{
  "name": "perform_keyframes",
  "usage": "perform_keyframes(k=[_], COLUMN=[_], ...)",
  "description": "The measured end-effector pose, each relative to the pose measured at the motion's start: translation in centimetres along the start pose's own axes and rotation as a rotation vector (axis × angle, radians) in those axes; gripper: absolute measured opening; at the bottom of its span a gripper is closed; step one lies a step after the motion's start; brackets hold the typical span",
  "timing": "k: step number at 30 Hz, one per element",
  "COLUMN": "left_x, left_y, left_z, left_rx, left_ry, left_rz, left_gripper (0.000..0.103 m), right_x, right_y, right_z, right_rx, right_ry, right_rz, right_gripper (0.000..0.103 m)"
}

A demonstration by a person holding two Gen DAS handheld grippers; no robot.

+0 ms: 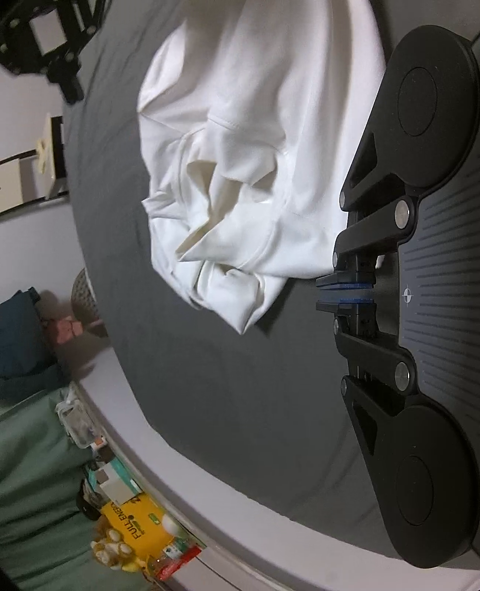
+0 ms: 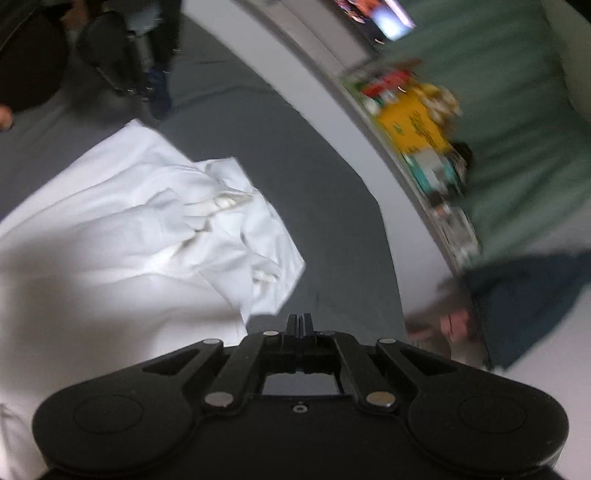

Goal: Fold clothes

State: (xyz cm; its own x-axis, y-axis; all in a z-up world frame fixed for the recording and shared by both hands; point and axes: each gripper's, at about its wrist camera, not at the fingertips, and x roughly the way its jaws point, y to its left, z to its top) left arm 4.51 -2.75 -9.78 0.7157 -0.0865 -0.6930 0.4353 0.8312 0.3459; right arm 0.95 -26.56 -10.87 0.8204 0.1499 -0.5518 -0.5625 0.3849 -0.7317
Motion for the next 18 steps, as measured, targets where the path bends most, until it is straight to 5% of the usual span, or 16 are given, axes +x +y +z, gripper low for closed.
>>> perform_keyframes(k=[3, 10, 18], left_x=[-0.6, 0.9, 2.1], left_y=[0.0, -1.9, -2.3], left_z=[0.1, 0.4, -0.3], left_rx=[0.012, 0.068, 0.026], left_ry=[-0.019, 0.05, 0.072], left_rz=[-0.032, -0.028, -0.053], left_gripper=[0.006, 0.012, 0.012], right_x=[-0.4, 1.2, 5.4], right_y=[1.1, 4.5, 5.7], right_z=[-0.7, -0.3, 0.8], right_rx=[-0.018, -0.145, -0.266], right_ry=[0.024, 0.033, 0.056], right_rz=[0.012, 0.116, 0.179], right_gripper=[0.002, 0.039, 0.043])
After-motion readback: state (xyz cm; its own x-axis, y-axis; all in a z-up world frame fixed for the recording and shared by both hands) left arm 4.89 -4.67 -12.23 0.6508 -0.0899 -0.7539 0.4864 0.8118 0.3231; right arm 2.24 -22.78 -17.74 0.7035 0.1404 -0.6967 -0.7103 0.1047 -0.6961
